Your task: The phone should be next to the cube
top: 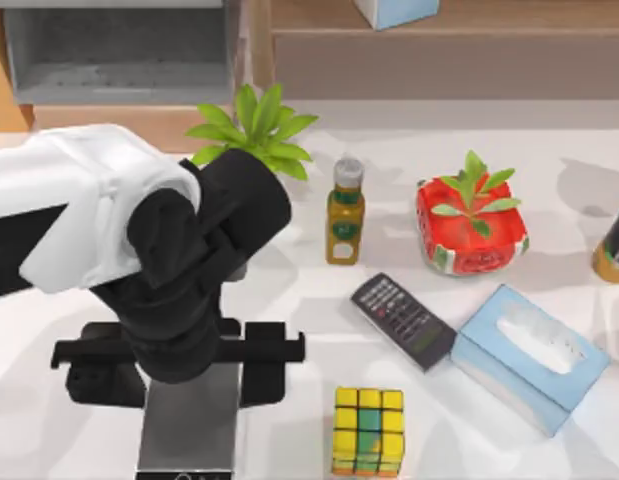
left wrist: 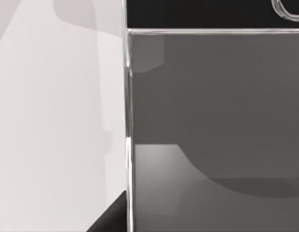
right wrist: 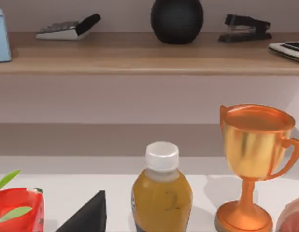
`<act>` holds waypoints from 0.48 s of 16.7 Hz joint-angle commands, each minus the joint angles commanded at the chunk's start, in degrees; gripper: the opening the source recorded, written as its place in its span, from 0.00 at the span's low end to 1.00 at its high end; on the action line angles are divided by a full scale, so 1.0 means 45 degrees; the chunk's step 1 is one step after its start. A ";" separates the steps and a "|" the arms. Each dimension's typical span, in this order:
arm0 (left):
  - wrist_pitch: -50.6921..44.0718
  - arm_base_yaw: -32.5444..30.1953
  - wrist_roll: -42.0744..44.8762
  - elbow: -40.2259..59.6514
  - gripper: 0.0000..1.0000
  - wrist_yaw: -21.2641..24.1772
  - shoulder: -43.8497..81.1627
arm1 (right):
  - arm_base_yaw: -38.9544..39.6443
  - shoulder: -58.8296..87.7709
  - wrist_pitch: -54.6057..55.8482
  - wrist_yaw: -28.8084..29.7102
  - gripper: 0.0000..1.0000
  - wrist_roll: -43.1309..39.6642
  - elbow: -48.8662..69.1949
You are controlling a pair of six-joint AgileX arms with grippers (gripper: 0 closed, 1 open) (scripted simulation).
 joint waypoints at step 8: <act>0.0271 -0.0159 -0.0190 -0.0433 0.00 0.0492 0.0277 | 0.0000 0.0000 0.0000 0.0000 1.00 0.0000 0.0000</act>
